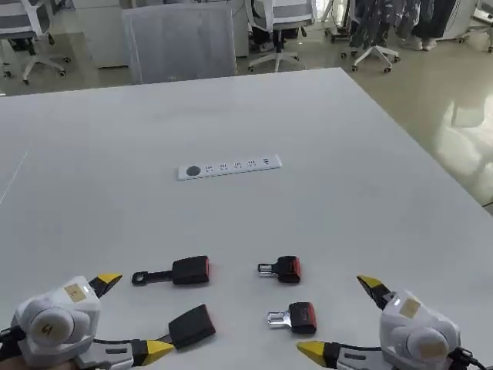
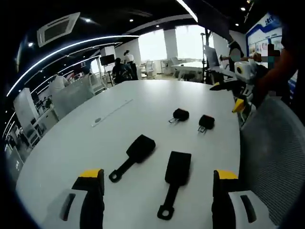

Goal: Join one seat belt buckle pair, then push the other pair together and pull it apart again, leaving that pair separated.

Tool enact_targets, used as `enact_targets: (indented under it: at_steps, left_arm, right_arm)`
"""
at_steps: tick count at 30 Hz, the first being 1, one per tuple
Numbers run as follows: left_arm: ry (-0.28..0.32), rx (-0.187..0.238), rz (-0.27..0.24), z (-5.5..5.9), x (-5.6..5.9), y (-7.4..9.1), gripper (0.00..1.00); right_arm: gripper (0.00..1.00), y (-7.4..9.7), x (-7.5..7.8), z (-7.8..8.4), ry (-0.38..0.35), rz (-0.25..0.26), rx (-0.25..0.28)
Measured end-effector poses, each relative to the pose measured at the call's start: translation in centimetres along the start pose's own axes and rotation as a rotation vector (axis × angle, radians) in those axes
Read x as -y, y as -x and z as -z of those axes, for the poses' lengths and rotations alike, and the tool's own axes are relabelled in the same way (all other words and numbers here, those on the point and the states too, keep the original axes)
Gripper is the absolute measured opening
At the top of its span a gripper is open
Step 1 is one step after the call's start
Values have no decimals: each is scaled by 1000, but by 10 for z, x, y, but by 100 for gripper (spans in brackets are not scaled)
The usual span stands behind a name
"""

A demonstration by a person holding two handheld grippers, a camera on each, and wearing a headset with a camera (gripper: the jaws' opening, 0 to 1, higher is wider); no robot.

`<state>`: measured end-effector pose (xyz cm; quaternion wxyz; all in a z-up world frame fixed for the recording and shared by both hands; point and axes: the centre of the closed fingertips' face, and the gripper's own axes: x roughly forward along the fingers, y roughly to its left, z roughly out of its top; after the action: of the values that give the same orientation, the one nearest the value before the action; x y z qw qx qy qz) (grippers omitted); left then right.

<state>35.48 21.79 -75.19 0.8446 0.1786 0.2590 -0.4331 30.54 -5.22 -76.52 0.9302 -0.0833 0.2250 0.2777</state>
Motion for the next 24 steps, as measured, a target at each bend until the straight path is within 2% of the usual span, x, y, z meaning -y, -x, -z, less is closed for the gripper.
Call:
enact_targets:
  at_steps: [7,16,24]
  left_arm:
    - [2,1,3,0,0,-1,95]
    - [14,4,4,0,2,-2,94]
    - [6,6,6,-2,7,0,94]
  right_arm:
    - [100,1,-2,3,-3,-4,-7]
    - [100,0,1,-2,-11,8,10]
    - [100,3,0,1,-10,5,6]
